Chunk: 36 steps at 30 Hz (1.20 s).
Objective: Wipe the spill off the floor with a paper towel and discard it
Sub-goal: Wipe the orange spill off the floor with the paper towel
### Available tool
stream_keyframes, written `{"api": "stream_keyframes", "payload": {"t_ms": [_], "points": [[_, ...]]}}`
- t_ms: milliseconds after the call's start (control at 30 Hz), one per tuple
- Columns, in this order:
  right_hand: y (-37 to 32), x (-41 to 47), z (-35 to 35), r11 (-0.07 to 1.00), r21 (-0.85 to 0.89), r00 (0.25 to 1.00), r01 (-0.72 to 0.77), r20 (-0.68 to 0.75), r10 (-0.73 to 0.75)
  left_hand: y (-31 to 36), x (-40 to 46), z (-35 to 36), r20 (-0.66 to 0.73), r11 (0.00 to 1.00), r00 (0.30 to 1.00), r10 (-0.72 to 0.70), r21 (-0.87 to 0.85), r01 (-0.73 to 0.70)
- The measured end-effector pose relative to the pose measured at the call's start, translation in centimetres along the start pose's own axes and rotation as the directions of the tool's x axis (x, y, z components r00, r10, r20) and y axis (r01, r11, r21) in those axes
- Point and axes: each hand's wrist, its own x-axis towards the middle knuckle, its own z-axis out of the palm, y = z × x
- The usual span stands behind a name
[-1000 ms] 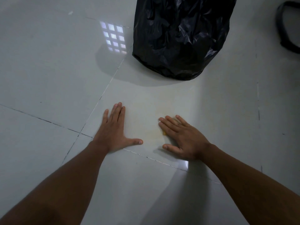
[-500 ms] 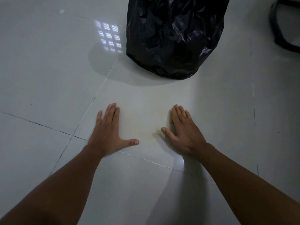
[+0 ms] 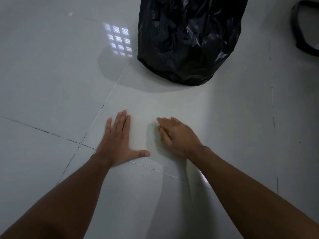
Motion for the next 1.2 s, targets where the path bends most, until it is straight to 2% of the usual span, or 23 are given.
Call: {"api": "stream_keyframes", "payload": {"t_ms": [67, 133, 233, 300, 400, 533, 700, 833, 900, 967, 1033, 1067, 1200], "points": [[0.1, 0.6, -0.9, 0.997, 0.019, 0.981, -0.077, -0.177, 0.079, 0.0, 0.0, -0.1, 0.002, 1.0, 1.0, 0.0, 0.003, 0.0], [0.7, 1.1, -2.1, 0.989, 0.027, 0.965, -0.145, -0.217, 0.148, -0.1, 0.0, -0.1, 0.003, 1.0, 1.0, -0.002, 0.001, 0.002], [1.8, 1.6, -3.2, 0.971, 0.091, 0.974, -0.22, -0.04, 0.224, 0.0, 0.1, -0.1, -0.001, 1.0, 1.0, -0.004, -0.005, 0.004], [2.1, 1.6, -3.0, 0.977, 0.069, 0.977, -0.202, 0.082, 0.196, 0.0, 0.0, -0.1, -0.005, 1.0, 1.0, -0.004, -0.006, 0.004], [1.9, 1.8, -2.6, 0.983, 0.073, 0.973, -0.167, 0.173, 0.152, -0.1, 0.0, -0.1, 0.0, 1.0, 1.0, -0.002, 0.001, 0.002], [1.2, 2.5, -2.6, 0.989, 0.042, 0.968, -0.141, 0.216, 0.128, 0.0, 0.0, -0.1, -0.003, 1.0, 1.0, -0.002, 0.01, 0.002], [0.7, 2.6, -2.3, 0.968, 0.112, 0.97, -0.225, 0.121, 0.212, 0.0, 0.1, 0.0, -0.013, 1.0, 1.0, -0.001, 0.009, 0.001], [0.4, 2.6, -2.8, 0.966, 0.099, 0.962, -0.239, 0.162, 0.221, 0.0, 0.1, 0.0, -0.014, 1.0, 1.0, -0.007, 0.008, 0.007], [0.6, 2.6, -3.3, 0.969, 0.122, 0.975, -0.215, 0.079, 0.206, -0.1, 0.1, 0.0, -0.015, 1.0, 1.0, -0.009, 0.004, 0.009], [0.8, 2.5, -3.9, 0.986, 0.124, 0.985, -0.108, -0.123, 0.123, -0.1, 0.1, 0.0, -0.018, 1.0, 1.0, -0.008, 0.002, 0.008], [1.0, 2.2, -4.0, 0.999, 0.037, 0.961, 0.0, -0.275, 0.011, 0.0, 0.1, 0.0, -0.025, 1.0, 1.0, -0.009, -0.004, 0.009], [1.1, 2.0, -3.8, 1.0, -0.008, 0.956, 0.023, -0.293, -0.024, 0.0, 0.1, 0.0, -0.028, 1.0, 1.0, -0.009, -0.008, 0.009], [1.3, 0.0, -2.3, 0.992, -0.096, 0.97, 0.084, -0.218, -0.103, 0.1, 0.0, 0.1, -0.022, 1.0, 1.0, -0.016, -0.01, 0.016]]}}
